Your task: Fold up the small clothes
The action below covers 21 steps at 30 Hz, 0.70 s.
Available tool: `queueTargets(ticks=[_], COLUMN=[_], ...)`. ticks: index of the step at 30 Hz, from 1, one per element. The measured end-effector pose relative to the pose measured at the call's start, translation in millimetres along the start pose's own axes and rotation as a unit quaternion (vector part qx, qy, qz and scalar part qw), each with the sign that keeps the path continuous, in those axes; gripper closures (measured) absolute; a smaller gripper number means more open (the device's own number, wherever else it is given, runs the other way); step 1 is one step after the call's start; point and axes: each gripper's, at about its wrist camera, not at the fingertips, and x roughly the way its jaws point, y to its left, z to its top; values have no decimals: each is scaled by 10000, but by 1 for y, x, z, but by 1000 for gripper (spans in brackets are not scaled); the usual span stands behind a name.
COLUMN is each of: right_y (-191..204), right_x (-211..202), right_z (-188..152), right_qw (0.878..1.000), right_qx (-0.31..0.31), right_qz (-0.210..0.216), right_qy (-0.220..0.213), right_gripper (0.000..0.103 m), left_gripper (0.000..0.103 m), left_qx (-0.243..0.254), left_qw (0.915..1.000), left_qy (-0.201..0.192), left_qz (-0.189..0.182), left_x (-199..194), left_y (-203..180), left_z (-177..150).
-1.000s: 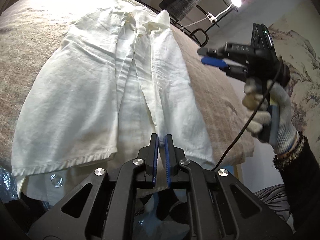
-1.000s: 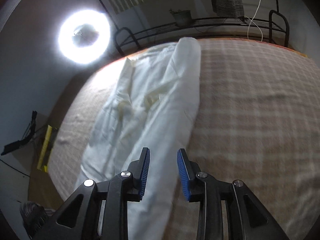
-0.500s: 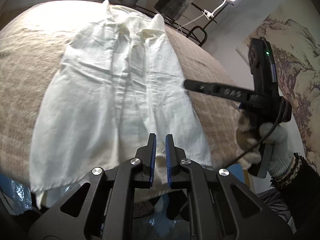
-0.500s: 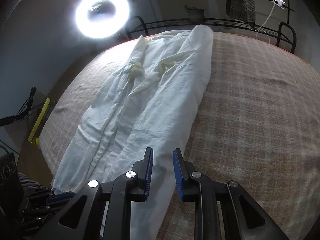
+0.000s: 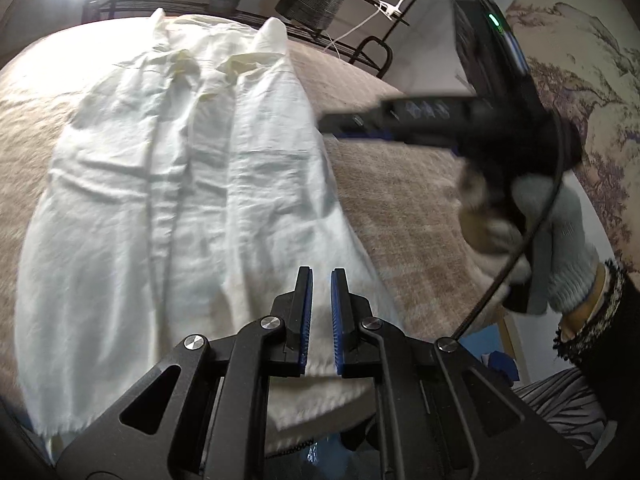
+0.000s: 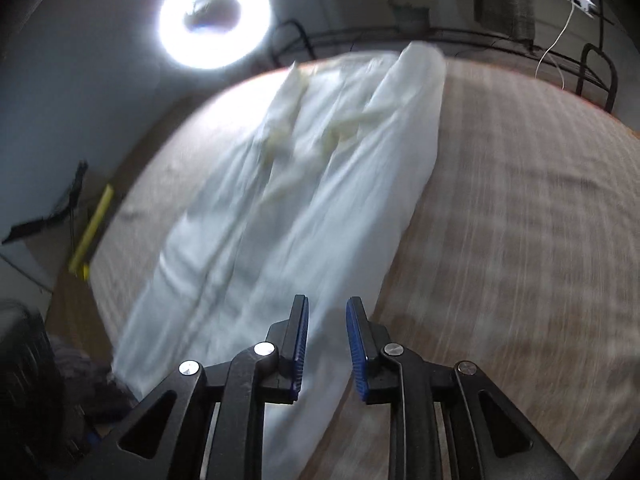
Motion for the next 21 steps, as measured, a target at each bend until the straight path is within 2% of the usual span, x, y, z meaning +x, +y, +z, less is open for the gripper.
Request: queueTargets(ticks=[4, 10, 13, 16, 18, 21], right_y=[-2, -16, -25, -40, -47, -40], right_x=[24, 66, 75, 77, 77, 71], right_z=[27, 55, 65, 76, 78, 73], right_qw=[9995, 9979, 9977, 9988, 9993, 9987], right_qx=[-229, -384, -395, -114, 69, -139], right_qz=[-218, -480, -534, -467, -368, -461], right_qy=[-44, 178, 103, -1, -12, 184], right_gripper=[85, 87, 91, 91, 91, 89], left_gripper=[97, 97, 97, 97, 97, 97], left_qx=[297, 664, 861, 1090, 1202, 1090], left_qw=[9995, 9973, 9960, 9937, 9922, 9921], left_qy=[96, 310, 176, 161, 304, 620], left_qz=[15, 92, 158, 190, 150, -56], left_x=[14, 30, 29, 21, 18, 3], left_y=[-8, -16, -20, -27, -28, -19], left_z=[3, -8, -18, -31, -36, -39])
